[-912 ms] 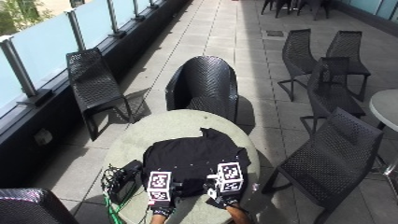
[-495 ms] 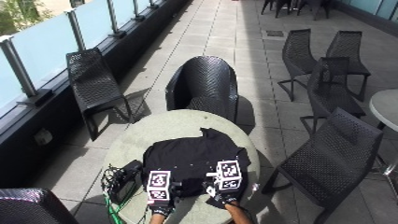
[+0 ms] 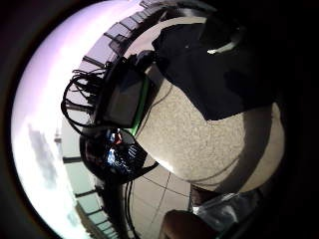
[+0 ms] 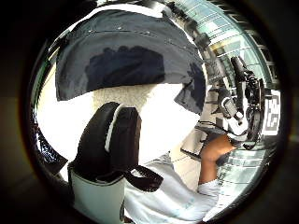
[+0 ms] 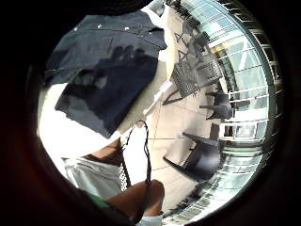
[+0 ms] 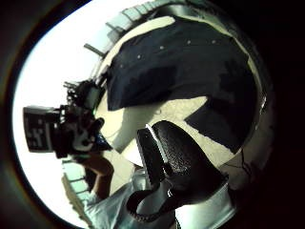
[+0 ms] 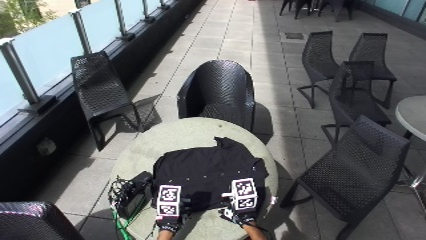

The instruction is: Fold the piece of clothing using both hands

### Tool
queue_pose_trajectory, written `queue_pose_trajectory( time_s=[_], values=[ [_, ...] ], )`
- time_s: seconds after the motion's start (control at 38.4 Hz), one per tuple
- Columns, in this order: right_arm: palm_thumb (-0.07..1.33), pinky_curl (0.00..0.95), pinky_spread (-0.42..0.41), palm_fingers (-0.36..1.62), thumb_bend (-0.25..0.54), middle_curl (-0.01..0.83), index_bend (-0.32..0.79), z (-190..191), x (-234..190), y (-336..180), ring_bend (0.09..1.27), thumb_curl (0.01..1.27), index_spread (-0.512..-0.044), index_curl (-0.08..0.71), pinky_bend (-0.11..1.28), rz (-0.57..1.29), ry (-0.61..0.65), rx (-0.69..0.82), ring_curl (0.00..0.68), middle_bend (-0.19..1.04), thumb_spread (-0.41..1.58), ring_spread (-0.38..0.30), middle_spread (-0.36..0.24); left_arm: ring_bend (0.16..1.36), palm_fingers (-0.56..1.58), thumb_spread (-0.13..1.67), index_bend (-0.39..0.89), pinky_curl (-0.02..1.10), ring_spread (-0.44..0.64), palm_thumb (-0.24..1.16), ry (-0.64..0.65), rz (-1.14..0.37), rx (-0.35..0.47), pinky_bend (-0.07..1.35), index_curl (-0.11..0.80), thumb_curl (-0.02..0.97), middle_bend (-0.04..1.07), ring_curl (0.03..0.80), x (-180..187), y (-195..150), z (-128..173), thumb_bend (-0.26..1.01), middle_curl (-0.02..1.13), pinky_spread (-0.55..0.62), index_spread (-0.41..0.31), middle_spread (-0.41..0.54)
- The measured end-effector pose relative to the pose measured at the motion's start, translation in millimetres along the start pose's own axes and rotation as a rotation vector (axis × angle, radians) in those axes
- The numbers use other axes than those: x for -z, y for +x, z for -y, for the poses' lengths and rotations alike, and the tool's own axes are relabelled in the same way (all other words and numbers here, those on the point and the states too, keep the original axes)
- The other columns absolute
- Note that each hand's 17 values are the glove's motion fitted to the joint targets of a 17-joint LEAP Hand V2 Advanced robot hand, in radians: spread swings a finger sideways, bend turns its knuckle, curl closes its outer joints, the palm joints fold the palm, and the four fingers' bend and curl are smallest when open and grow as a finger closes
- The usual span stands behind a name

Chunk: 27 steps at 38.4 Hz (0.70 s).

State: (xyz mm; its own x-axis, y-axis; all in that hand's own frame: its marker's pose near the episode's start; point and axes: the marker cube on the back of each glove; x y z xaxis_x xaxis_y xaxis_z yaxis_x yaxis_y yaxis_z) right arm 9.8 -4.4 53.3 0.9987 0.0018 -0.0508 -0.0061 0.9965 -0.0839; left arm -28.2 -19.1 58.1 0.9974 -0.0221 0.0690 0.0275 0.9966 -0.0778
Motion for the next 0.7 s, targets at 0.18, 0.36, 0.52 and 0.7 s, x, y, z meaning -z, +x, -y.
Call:
queue_pose_trajectory(
  time_s=[0.18,0.36,0.52,0.7],
  values=[
    [0.35,0.294,0.239,0.14,0.004,0.304,0.1,16,-59,21,0.3,0.21,-0.376,0.215,0.42,-0.035,-0.125,-0.021,0.214,0.24,1.11,0.117,-0.039,0.67,0.31,1.17,0.05,0.34,0.2,0.22,-0.116,0.071,0.015,0.48,0.167,0.212,0.2,0.296,-67,-10,26,-0.01,0.33,0.34,-0.052,0.071],
    [0.39,0.336,0.167,0.26,-0.013,0.299,0.05,45,-90,34,0.42,0.23,-0.35,0.176,0.59,0.01,-0.132,-0.01,0.247,0.19,1.07,0.069,-0.023,0.71,0.33,1.2,0.11,0.35,0.17,0.2,0.047,0.165,-0.016,0.49,0.157,0.217,0.23,0.308,-73,-13,46,-0.02,0.34,0.33,-0.037,0.067],
    [0.5,0.339,0.075,0.45,0.025,0.321,0.16,61,-96,34,0.46,0.25,-0.346,0.206,0.56,0.039,0.033,0.006,0.27,0.22,1.13,-0.038,-0.07,0.67,0.72,1.3,0.31,0.31,-0.02,0.34,0.386,0.209,-0.041,0.34,0.257,0.245,0.22,0.286,-64,-4,71,0.06,0.33,0.2,-0.133,-0.072],
    [0.71,0.308,-0.021,0.93,0.121,0.347,0.29,59,-91,39,0.45,0.29,-0.331,0.284,0.45,-0.065,0.245,0.114,0.279,0.25,1.2,-0.161,-0.158,0.65,1.04,1.29,0.31,0.32,-0.22,0.55,0.508,0.15,-0.078,0.27,0.315,0.304,0.24,0.31,-38,-8,47,0.14,0.37,0.02,-0.235,-0.215]
  ],
)
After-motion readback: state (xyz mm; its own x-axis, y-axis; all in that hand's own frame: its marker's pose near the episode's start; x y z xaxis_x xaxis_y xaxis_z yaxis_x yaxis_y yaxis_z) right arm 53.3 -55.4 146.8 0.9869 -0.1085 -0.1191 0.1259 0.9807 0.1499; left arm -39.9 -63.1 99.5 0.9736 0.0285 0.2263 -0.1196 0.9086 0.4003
